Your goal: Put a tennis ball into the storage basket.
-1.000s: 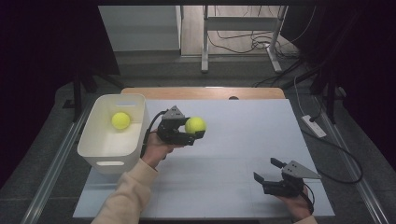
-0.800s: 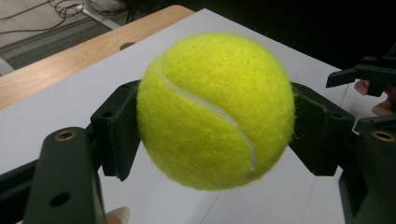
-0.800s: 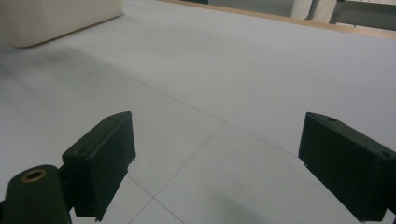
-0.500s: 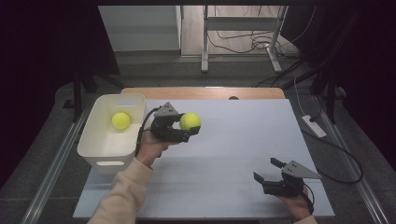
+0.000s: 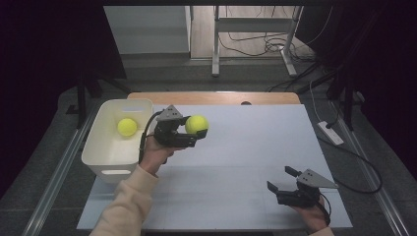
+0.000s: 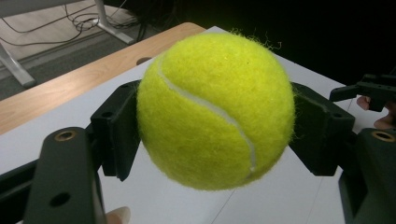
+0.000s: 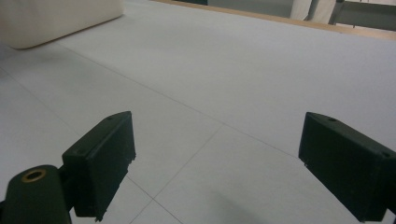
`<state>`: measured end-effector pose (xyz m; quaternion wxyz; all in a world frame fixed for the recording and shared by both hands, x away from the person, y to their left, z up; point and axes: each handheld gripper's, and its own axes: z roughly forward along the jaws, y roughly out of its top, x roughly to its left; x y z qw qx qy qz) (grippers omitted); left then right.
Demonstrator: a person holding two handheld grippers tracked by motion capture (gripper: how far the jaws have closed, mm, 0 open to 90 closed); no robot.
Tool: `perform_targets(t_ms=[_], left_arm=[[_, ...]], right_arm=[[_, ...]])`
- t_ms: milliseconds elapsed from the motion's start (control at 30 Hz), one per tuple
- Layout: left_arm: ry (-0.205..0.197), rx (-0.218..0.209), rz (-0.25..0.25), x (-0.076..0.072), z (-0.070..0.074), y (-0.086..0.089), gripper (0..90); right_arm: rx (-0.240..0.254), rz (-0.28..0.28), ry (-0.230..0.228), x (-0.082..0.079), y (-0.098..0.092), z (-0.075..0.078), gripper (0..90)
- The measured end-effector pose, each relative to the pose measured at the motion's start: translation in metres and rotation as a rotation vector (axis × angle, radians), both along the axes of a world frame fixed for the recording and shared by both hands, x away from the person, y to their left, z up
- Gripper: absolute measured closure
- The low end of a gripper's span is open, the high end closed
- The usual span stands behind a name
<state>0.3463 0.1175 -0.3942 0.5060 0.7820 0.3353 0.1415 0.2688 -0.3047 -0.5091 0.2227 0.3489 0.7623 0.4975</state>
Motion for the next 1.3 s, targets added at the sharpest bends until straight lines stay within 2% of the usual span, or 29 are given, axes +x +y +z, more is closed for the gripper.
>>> perform_targets(t_ms=[333,1000,1300], left_arm=[[-0.021,-0.013,0.022,-0.003,0.011,0.009,27.1],[-0.051,-0.049,0.058,-0.008,0.021,0.026,27.1],[-0.059,-0.045,0.078,-0.009,0.025,0.033,27.1]], right_arm=[[0.003,-0.002,-0.001,0.000,0.001,0.000,11.1],[0.004,-0.002,-0.002,0.000,0.000,0.000,11.0],[0.003,-0.002,-0.004,0.000,0.000,0.000,11.1]])
